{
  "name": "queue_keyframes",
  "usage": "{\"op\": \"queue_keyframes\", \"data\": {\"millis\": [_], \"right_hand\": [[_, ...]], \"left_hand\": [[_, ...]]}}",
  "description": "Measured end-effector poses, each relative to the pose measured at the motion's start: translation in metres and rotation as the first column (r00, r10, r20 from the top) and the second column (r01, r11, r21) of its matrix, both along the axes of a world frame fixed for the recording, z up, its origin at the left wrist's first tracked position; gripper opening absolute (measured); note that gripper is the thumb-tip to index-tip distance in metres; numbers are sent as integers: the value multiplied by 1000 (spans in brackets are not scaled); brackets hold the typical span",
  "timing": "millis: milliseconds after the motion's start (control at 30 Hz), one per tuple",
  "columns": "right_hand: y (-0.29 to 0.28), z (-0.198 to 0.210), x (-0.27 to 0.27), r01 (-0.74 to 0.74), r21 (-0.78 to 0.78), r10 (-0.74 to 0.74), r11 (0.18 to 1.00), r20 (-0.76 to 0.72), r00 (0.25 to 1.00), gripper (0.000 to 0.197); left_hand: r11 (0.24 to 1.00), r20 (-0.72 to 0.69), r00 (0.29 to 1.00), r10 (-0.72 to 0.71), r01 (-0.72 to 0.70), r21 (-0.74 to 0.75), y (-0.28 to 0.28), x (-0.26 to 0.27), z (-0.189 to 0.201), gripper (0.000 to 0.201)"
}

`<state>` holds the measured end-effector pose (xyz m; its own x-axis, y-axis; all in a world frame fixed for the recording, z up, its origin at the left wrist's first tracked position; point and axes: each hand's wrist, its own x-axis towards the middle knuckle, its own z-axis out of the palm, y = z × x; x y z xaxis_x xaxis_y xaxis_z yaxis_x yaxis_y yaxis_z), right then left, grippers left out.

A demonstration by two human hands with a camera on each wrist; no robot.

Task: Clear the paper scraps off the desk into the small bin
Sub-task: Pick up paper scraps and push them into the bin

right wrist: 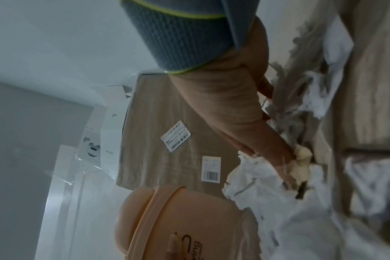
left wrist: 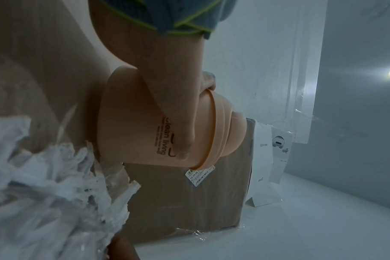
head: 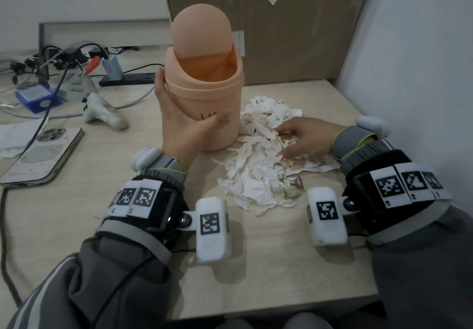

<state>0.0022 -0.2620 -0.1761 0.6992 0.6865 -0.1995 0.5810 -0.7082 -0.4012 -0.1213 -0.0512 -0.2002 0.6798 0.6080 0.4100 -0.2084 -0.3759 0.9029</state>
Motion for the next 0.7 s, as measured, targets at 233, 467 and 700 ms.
{"op": "queue_keyframes", "data": {"millis": [233, 467, 700], "right_hand": [[3, -3, -1, 45, 134, -71, 990, 195, 978, 24], [3, 0, 4, 113, 448, -245, 887, 250, 937, 5], [4, -2, 8, 128, 639, -334, 759, 213, 918, 11]], "left_hand": [[1000, -2, 1000, 8, -8, -2, 0, 0, 0, 139], [1000, 4, 1000, 5, -5, -9, 0, 0, 0, 139], [1000, -6, 1000, 6, -6, -10, 0, 0, 0, 139]]}}
